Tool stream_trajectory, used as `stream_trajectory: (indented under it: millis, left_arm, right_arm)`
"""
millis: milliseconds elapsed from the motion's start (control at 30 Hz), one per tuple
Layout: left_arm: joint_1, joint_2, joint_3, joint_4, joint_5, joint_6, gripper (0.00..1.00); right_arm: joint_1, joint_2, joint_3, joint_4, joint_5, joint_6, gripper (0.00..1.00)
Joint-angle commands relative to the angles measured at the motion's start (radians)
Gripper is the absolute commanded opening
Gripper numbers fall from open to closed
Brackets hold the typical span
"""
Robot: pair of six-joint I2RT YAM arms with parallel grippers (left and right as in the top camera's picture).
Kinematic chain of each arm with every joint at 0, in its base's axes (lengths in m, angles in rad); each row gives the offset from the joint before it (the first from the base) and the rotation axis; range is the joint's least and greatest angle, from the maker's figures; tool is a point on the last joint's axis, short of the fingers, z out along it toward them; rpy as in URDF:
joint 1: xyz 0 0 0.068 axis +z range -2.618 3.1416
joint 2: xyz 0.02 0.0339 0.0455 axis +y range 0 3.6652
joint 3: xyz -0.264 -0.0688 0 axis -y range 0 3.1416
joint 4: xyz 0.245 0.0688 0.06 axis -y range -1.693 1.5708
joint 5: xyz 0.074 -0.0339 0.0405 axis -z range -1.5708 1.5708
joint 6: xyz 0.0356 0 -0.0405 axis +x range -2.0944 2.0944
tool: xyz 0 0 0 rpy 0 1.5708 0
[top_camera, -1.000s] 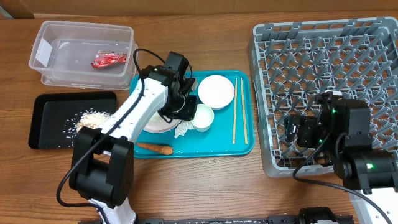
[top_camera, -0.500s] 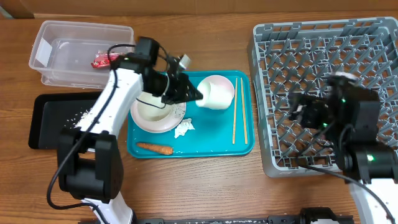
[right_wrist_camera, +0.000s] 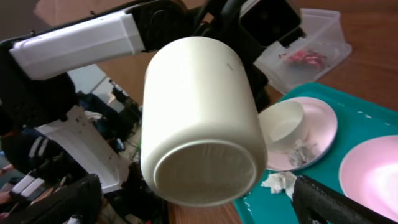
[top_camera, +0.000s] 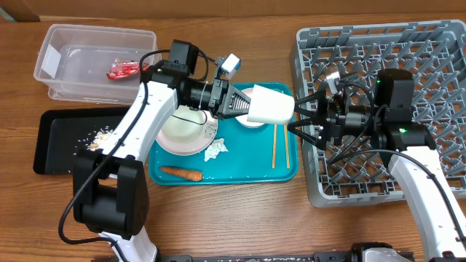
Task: Sort waste into correct bins and load items into the dishwasher
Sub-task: 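Lift the white cup and hand it to the right gripper, then place the white cup in the dish rack with the right gripper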
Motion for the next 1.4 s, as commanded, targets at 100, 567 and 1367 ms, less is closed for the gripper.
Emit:
stream_trajectory:
  millis: [100,567,1367]
  left_arm:
    - [-0.056,0.007,0.021,0.011,-0.022,-0.002,0.04]
    - [-0.06,0.007,0.021,0.167,-0.08,-0.174,0.04]
    - [-0.082,0.007,0.021,0.173,-0.142,-0.185,0.27]
  right_arm:
    - [0.0,-0.003,0.019,0.016,-0.069,0.006,1.0]
    - [0.0,-0.003,0.019,-0.006,-0.066,0.021,0.88]
    - [0.0,-0.003,0.019,0.005,0.072,0.056,0.48]
